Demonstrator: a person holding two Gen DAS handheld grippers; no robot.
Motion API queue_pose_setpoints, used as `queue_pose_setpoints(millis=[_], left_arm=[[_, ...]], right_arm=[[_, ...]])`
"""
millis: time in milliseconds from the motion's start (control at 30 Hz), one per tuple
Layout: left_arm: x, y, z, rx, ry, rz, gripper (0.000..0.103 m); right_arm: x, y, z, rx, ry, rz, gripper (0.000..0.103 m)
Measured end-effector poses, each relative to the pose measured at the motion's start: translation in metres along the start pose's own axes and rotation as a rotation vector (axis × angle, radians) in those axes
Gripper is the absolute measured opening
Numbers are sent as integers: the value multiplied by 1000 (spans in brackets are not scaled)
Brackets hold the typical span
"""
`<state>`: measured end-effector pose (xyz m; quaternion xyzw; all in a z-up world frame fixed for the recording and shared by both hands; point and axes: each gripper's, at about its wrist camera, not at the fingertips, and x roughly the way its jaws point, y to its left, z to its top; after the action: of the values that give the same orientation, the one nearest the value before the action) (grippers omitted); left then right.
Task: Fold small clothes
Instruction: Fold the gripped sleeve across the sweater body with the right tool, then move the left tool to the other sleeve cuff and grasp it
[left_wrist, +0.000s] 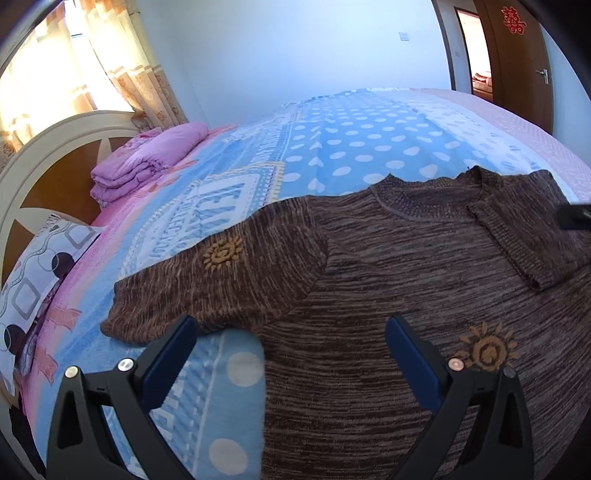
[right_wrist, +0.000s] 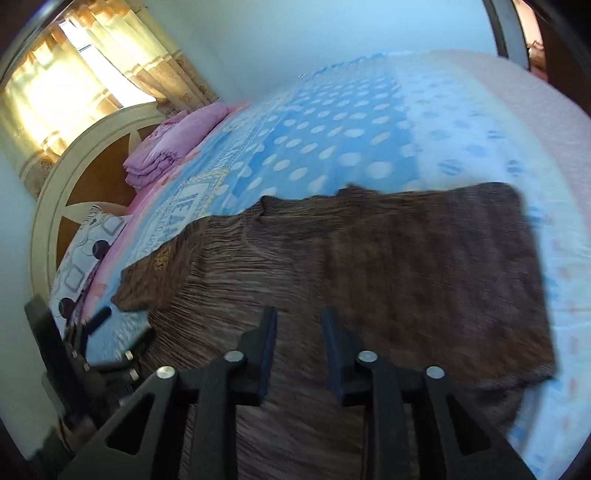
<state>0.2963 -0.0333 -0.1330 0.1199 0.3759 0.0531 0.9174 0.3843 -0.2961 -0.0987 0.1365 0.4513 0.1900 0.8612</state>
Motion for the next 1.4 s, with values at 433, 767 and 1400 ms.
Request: queue_pose_setpoints(millis=[433,767,1400], left_arm=[[-13,-105,55,-29,63,-316,87],[19,-167,40,-48,185,-416,15],[9,-142,33,55,98,-310,45]], right_arm=[[-88,-124,-70,183,-231,-241,49],[-90,-128,-84,129,-245,-250,55],[-91,-89,-67,-5,-272,-273,60]])
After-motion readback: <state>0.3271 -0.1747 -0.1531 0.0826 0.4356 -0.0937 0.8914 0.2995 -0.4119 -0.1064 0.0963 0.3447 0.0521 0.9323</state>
